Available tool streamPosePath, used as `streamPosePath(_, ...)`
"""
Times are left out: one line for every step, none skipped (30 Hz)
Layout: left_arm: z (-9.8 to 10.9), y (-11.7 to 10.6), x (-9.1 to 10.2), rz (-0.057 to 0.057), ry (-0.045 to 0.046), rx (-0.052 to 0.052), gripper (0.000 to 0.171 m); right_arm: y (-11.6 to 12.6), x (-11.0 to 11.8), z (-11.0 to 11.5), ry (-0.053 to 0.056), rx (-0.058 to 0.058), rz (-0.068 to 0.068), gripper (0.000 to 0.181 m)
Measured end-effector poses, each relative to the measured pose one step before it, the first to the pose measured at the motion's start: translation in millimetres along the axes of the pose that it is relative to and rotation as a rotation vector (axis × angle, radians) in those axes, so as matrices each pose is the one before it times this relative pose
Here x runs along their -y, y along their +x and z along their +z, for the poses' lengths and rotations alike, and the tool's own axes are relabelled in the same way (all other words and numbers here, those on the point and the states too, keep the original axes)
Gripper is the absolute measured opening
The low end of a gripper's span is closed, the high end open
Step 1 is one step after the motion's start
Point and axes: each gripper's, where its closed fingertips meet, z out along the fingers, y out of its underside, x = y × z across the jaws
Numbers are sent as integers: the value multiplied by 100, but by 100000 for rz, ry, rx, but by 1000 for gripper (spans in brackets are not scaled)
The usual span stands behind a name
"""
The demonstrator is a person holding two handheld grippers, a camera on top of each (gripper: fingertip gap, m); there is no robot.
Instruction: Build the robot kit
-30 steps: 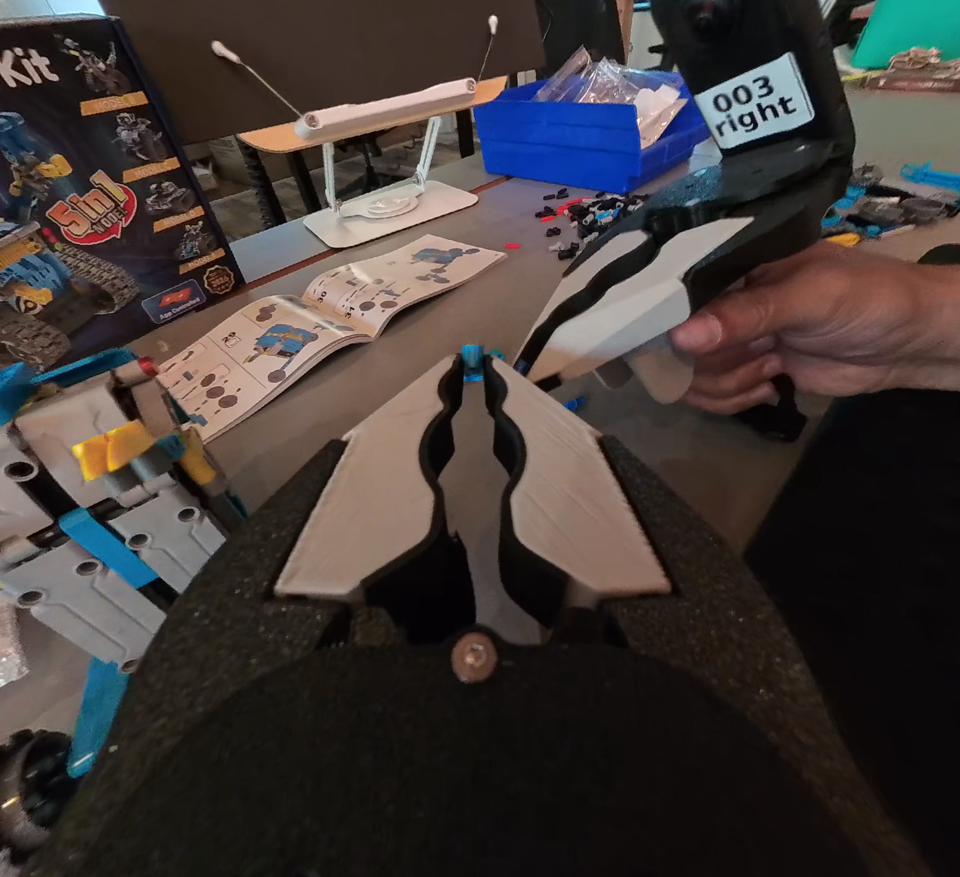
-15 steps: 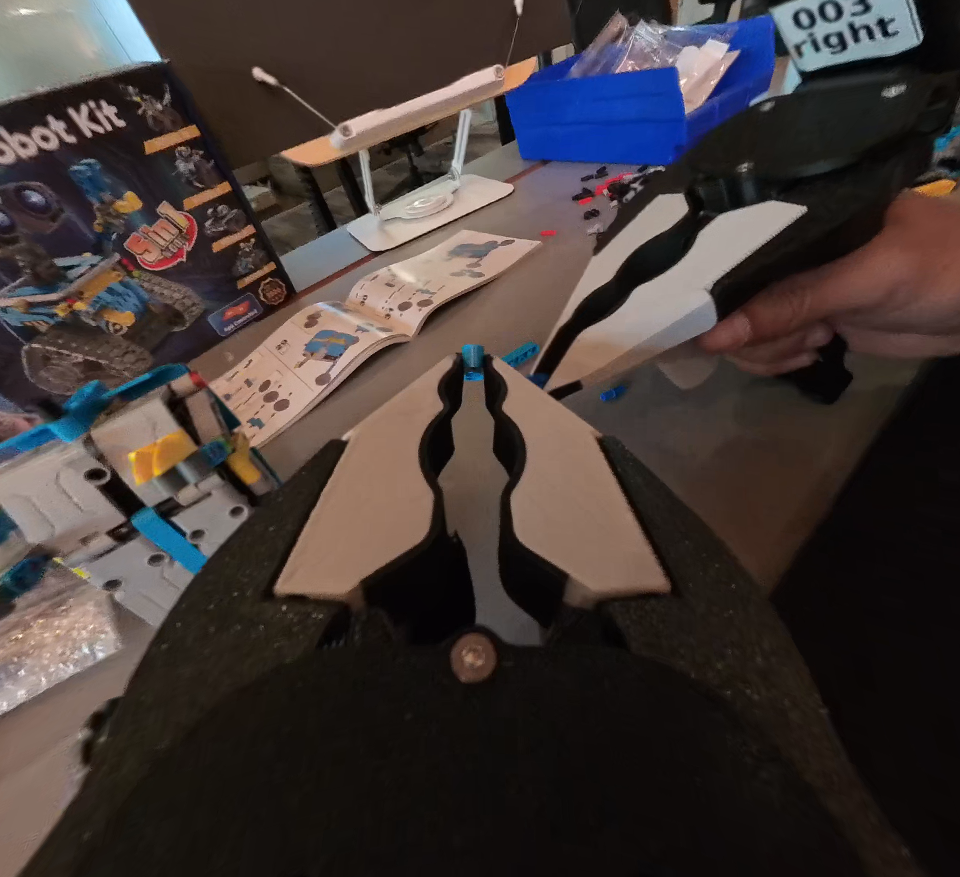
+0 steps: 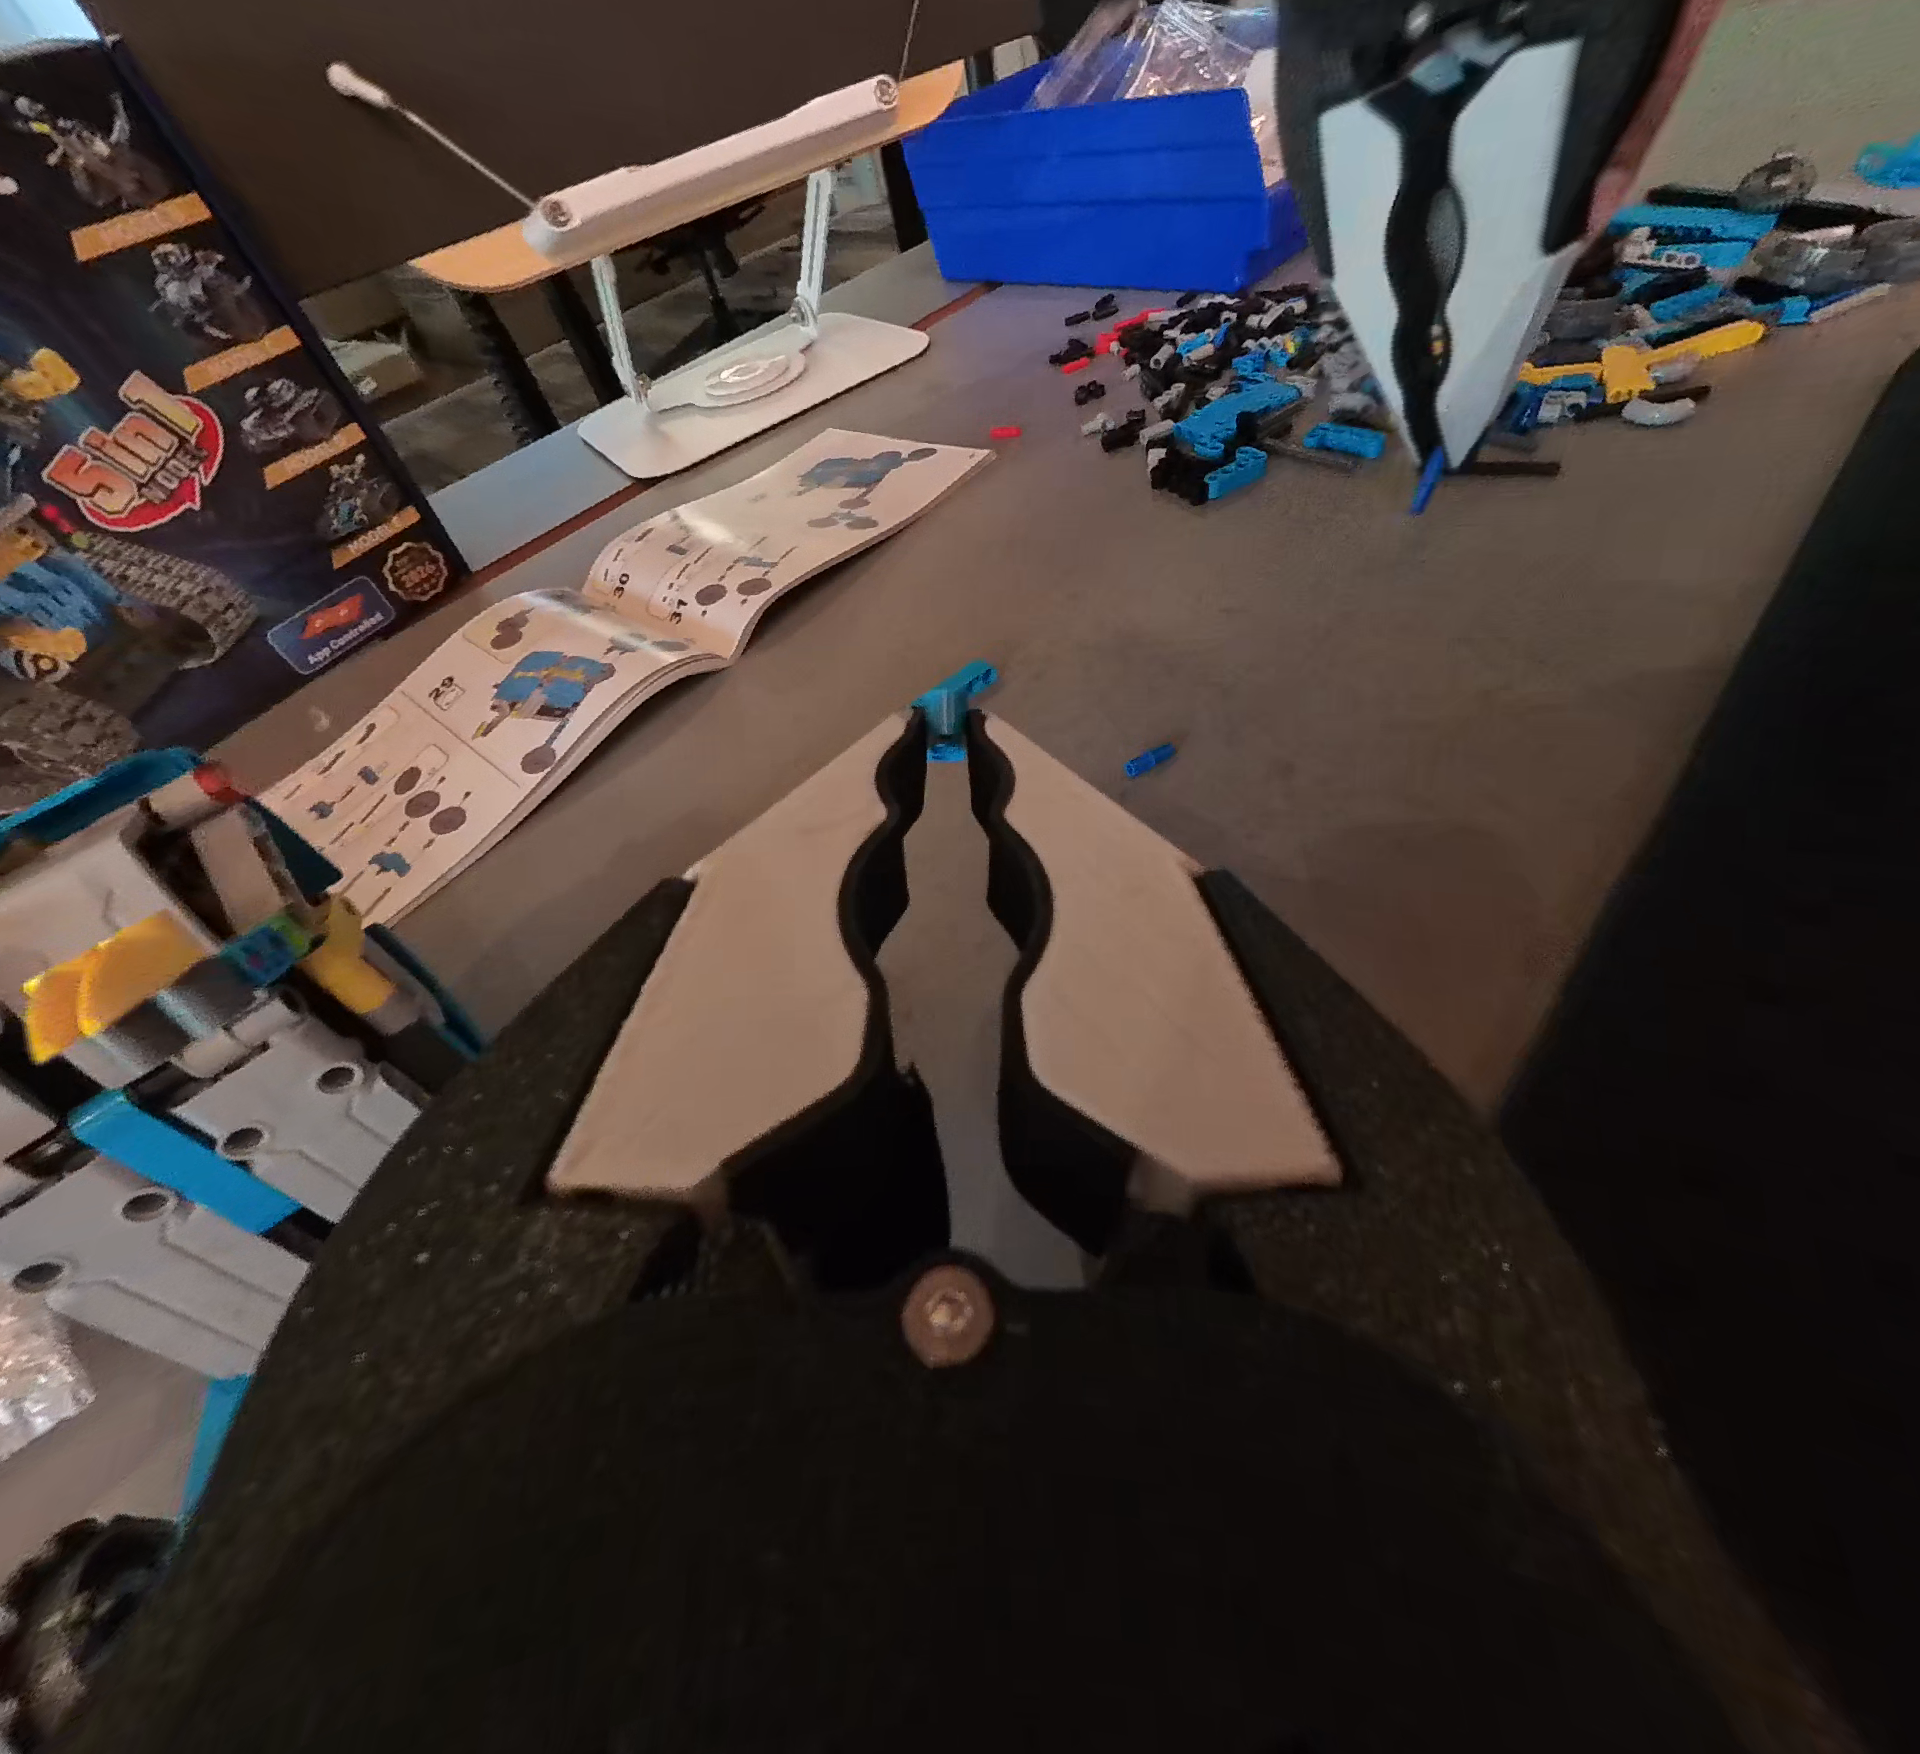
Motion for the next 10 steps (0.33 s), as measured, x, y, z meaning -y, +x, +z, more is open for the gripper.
streamPosePath(-41,176,38,902,167,-410,7,158,-1736,168,-12703,3321,4151,5)
streamPosePath(-28,110,3,604,-67,-152,7,189,-1529,382,-11920,2803,4272,5)
streamPosePath(-56,38,25,495,144,149,7,168,-1287,450,-10948,1995,5106,5)
streamPosePath(-55,46,65,250,372,-94,7,69,-969,458,-9531,1341,4507,5)
streamPosePath(-27,55,18,12,158,-236,7,-157,-522,399,-7006,1523,2369,5)
streamPosePath(-21,-5,-6,59,-32,86,7,-58,-161,335,-4957,442,2129,5)
streamPosePath(-46,-30,43,147,230,286,7,171,-61,279,-4330,-1040,2756,5)
streamPosePath(-55,5,59,55,390,22,7,142,-102,284,-4303,-1311,1992,5)
streamPosePath(-40,35,10,-26,128,-139,7,106,-109,293,-4097,-1154,1660,5)
streamPosePath(-17,4,1,30,39,-34,7,116,-62,238,-3450,-1087,1888,4)
